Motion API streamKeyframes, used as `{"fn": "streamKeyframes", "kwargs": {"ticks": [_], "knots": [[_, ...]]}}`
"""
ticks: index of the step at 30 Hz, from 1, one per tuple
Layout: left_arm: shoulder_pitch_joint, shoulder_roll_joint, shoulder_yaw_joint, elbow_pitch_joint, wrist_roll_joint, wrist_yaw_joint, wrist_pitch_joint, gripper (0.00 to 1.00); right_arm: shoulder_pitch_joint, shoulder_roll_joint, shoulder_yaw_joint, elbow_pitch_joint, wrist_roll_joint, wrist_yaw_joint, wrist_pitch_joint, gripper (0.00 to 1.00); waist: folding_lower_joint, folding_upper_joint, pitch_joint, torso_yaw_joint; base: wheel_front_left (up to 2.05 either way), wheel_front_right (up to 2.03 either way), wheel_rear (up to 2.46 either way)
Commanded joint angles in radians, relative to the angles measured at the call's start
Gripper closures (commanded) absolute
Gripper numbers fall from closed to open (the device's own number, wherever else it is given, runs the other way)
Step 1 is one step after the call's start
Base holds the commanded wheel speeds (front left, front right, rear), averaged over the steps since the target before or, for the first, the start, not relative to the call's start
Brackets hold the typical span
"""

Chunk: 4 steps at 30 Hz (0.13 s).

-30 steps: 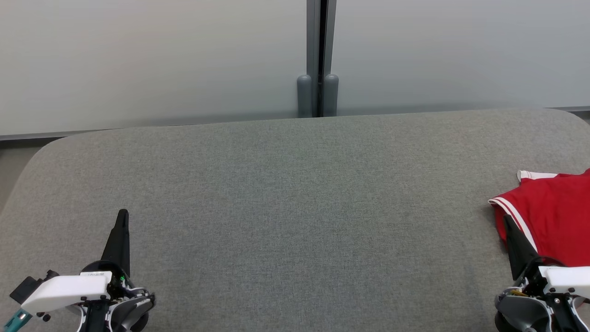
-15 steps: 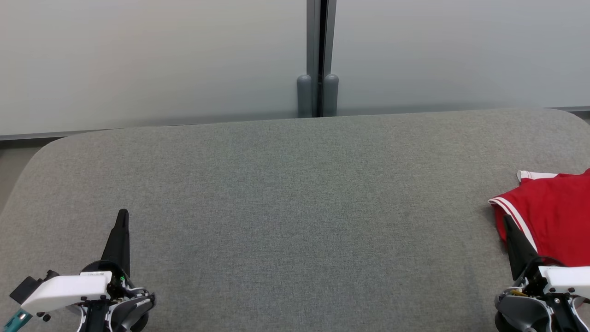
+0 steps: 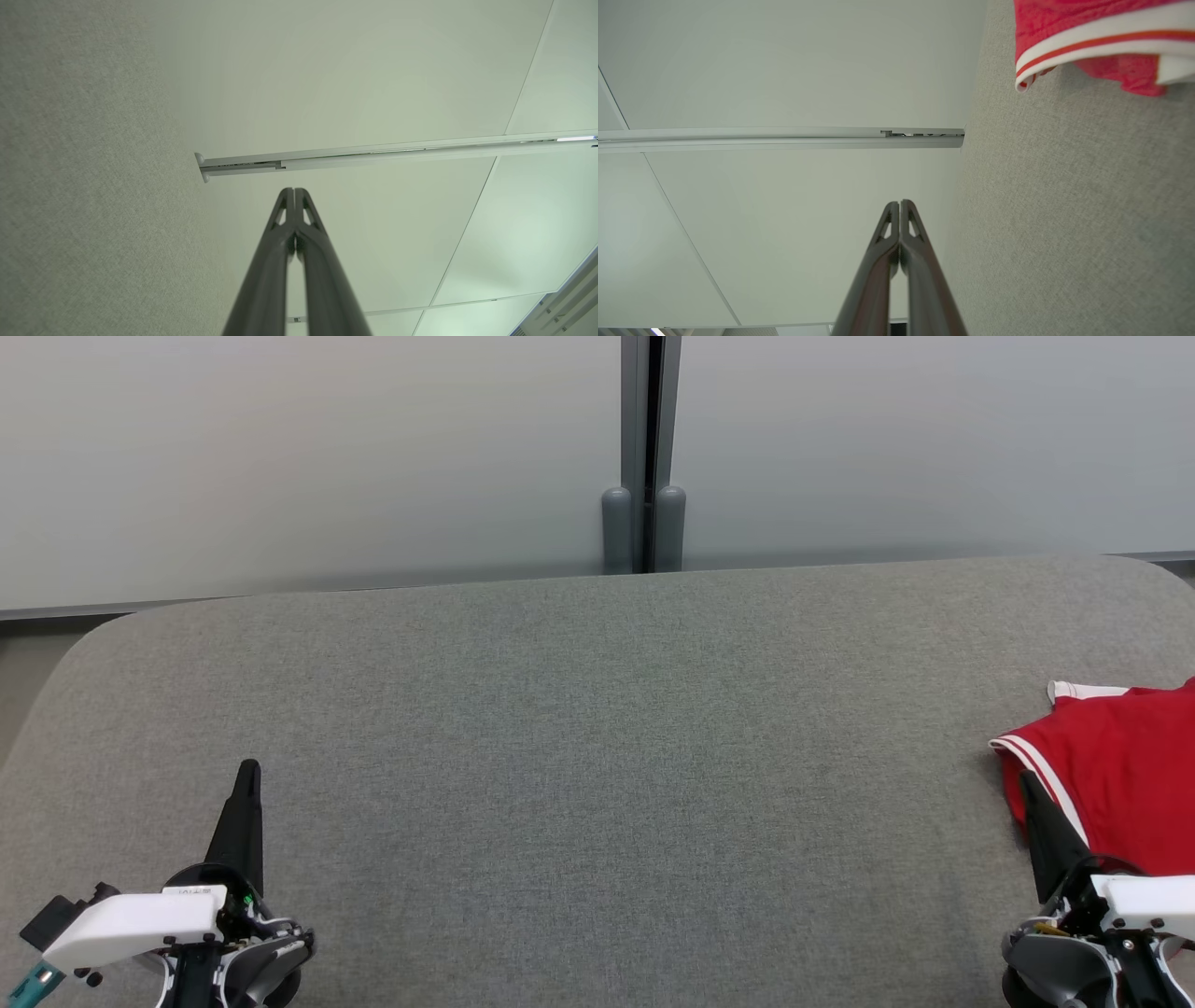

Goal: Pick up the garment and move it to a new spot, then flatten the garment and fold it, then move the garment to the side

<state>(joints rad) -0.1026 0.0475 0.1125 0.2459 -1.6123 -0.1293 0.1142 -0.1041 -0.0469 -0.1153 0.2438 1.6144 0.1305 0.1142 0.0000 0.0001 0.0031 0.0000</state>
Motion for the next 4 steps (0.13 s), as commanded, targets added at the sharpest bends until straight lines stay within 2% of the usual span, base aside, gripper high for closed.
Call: {"fn": "streamKeyframes", "kwargs": {"ticks": [1, 4], "knots": [[-0.014, 0.005, 0.004, 0.0, -0.001, -0.004, 0.003, 1.0, -0.009, -0.004, -0.001, 0.002, -0.003, 0.0, 0.003, 1.0, 0.0, -0.0001, 0.0, 0.0, 0.0, 0.0, 0.0], [-0.014, 0.005, 0.004, 0.0, -0.001, -0.004, 0.003, 1.0, -0.009, -0.004, -0.001, 0.002, -0.003, 0.0, 0.003, 1.0, 0.0, -0.0001, 0.0, 0.0, 0.0, 0.0, 0.0]]}}
